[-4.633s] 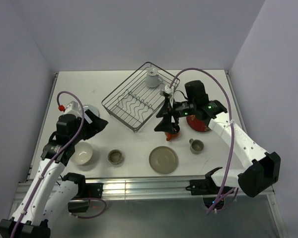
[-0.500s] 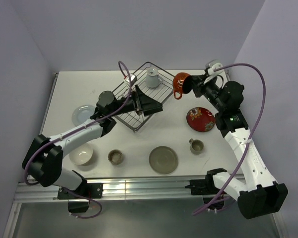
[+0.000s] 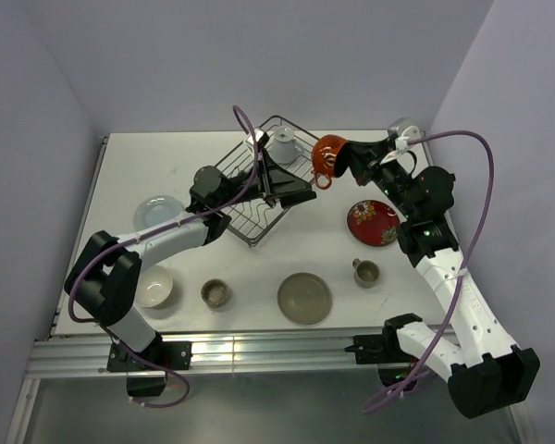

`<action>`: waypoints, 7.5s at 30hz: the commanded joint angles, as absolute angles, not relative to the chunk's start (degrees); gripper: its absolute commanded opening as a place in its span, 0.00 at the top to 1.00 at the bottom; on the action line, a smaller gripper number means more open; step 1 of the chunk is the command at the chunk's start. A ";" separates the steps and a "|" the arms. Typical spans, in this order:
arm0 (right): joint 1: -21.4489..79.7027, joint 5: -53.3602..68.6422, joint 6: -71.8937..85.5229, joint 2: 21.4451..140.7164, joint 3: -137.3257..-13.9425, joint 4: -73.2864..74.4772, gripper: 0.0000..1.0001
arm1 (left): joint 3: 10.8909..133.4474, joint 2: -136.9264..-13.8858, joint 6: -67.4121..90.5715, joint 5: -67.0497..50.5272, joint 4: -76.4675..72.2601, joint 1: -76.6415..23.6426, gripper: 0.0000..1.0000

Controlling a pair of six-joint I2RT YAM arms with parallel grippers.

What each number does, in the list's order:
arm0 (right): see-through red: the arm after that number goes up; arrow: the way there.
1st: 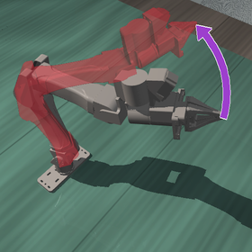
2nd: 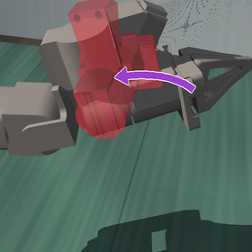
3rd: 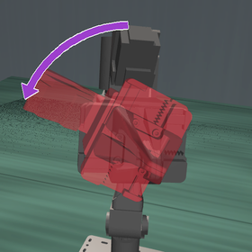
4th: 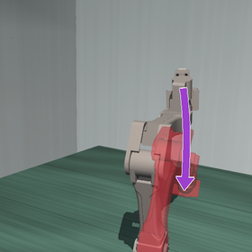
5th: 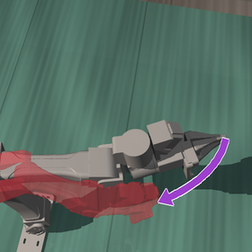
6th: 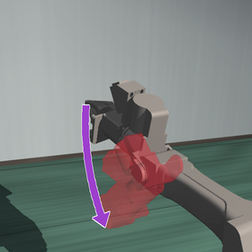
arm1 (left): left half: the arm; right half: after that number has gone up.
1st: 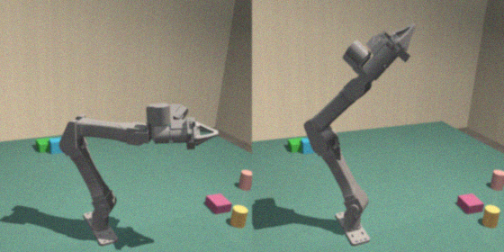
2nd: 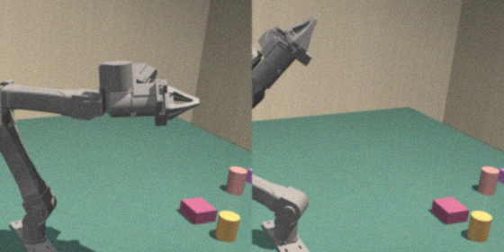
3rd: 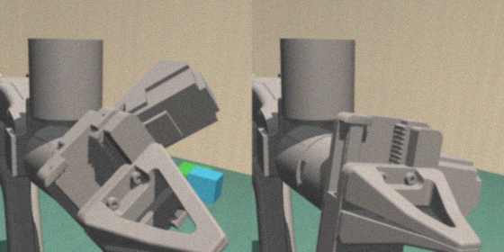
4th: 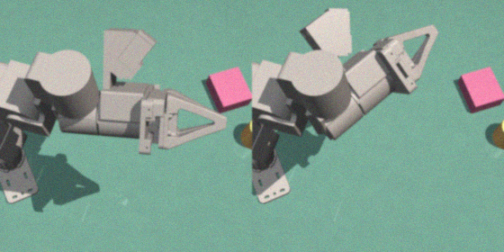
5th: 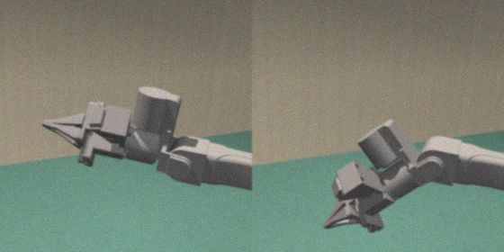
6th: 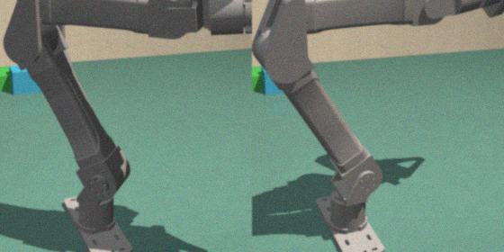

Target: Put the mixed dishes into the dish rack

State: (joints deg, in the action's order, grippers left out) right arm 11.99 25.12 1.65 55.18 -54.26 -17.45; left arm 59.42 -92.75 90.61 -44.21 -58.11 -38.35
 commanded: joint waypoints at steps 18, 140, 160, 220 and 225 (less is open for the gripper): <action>23.55 9.93 -8.09 53.17 -49.66 -32.25 1.00 | 63.72 -94.83 93.43 -43.77 -64.86 -39.90 0.38; 0.44 29.18 -4.66 40.34 -34.89 -7.82 0.21 | 121.11 -136.93 26.28 7.65 26.63 -28.13 0.93; 0.44 29.71 -4.83 40.43 -34.72 -8.00 0.21 | 115.75 -131.66 26.89 5.19 23.91 -27.95 0.39; -9.76 29.97 -68.04 66.96 -46.23 57.67 0.30 | 33.49 -40.51 38.49 -12.21 -5.62 -26.46 0.09; -9.67 29.18 -61.71 69.69 -45.88 52.13 0.35 | 33.31 -41.40 39.20 -12.92 -6.33 -26.46 0.09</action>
State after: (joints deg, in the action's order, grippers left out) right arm -9.34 30.06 -66.26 68.88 -46.30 57.89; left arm 33.17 -41.45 37.87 -10.98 -2.52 -26.55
